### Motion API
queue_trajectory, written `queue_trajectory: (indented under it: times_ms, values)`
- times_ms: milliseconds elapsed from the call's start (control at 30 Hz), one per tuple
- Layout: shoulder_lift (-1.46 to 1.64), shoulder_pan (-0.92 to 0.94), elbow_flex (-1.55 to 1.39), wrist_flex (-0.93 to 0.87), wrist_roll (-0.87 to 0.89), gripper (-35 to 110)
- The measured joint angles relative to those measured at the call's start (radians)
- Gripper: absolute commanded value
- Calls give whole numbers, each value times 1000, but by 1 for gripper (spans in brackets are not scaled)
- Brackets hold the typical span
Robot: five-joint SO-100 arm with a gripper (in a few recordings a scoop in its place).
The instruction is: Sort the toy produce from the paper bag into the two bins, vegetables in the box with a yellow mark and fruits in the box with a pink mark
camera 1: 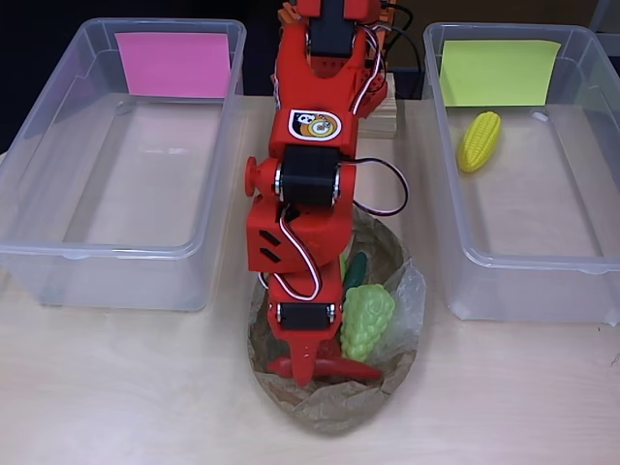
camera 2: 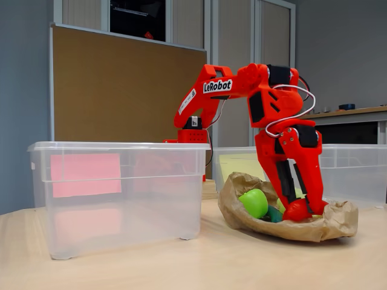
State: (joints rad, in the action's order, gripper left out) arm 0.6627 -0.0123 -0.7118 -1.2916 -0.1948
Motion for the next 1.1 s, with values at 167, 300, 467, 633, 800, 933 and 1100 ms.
queue_trajectory:
  times_ms: [167, 300, 467, 633, 800, 933, 1100]
  values:
    - [138, -31, -8, -80, 48, 8]
    - [342, -91, -89, -149, 126, 8]
    - [696, -178, -374, -178, 342, 8]
    - [1118, -330, -758, -186, 749, 8]
    - [1342, -575, -1035, -175, 1233, 8]
    - [1350, -764, -1144, -140, 1589, 8]
    - [1298, -962, -1187, -72, 1990, 14]
